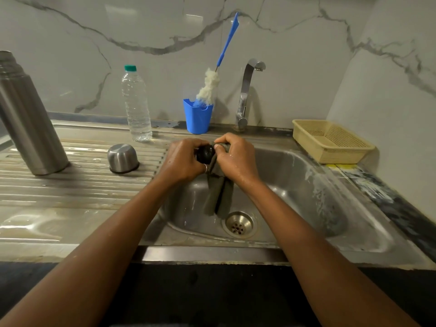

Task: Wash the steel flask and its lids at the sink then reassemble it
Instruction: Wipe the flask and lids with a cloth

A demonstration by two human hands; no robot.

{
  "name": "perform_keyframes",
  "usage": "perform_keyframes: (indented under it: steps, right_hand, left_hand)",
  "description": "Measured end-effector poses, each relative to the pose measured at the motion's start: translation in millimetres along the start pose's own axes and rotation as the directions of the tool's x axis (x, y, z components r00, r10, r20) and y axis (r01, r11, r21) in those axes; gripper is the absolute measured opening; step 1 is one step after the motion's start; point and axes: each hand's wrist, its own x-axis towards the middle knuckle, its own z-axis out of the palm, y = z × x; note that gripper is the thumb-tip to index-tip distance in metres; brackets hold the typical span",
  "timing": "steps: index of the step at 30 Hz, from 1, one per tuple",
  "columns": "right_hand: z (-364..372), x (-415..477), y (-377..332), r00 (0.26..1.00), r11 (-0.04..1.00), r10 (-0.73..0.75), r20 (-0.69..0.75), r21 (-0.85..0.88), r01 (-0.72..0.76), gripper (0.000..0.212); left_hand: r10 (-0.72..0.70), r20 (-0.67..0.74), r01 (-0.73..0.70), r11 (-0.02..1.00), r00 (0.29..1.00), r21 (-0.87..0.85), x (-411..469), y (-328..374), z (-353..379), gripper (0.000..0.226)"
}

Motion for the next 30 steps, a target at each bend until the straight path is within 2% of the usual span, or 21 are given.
perform_keyframes:
  steps: [2,5,7,10,13,16,20,23,28,30]
  right_hand:
    - [-1.3,-2.2,4.1,1.000,0.999,0.029,-0.012,-0.014,-0.029,0.009]
    - [0.9,-8.1,-2.7,0.998,0.997,-0.064,0.011,-0.042,0.064,0.008]
    - [3.8,-5.0,-7.1,0.993,0.993,-0.115,0.013,-0.024,0.115,0.008]
    - [3.9,4.9,-1.6,0.997,0.999,-0.045,-0.063,-0.010,0.044,0.010]
    - [0.0,1.0,7.2,0.998,0.997,0.056,-0.020,-0.054,-0.057,0.011]
    - [0.4,-9.1,0.7,0.999,0.997,-0.033,0.012,-0.074,0.034,0.008]
    - [7.8,-5.0,-7.4,0.986,0.985,-0.166,0.007,-0.042,0.166,0.007]
    - [11.3,3.1,-1.4,0.996,0.997,-0.077,-0.043,-0.015,0.077,0.007]
    - [8.5,-5.2,1.5,0.994,0.992,-0.110,0.029,-0.056,0.111,0.006]
    - [7.6,-2.7,5.0,0.996,0.995,-0.087,0.009,-0.037,0.087,0.005]
  left_hand:
    - [-0.008,-0.020,0.008,1.000,1.000,-0.007,1.4,1.3,-0.4,0.048]
    - [-0.059,-0.081,0.056,0.997,0.995,-0.044,4.8,-1.6,-2.3,0.054]
    - [-0.029,-0.070,0.027,0.999,0.997,-0.031,3.6,-0.1,-2.5,0.051]
    - [0.045,-0.037,-0.045,0.999,0.998,0.006,0.3,7.1,-1.2,0.047]
    - [0.008,-0.039,-0.008,1.000,0.999,0.014,2.7,6.0,-1.3,0.049]
    - [-0.051,-0.079,0.053,0.998,0.996,0.017,6.2,-0.9,-1.6,0.055]
    - [0.018,-0.058,-0.015,0.998,0.998,0.054,6.2,-1.1,-0.7,0.032]
    - [0.036,-0.052,-0.032,0.996,0.998,0.084,6.4,0.1,-1.6,0.024]
    - [-0.005,-0.081,0.012,0.996,0.997,0.084,8.4,-1.9,-4.1,0.040]
    - [0.002,-0.074,0.005,0.996,0.997,0.091,8.0,0.4,-3.6,0.042]
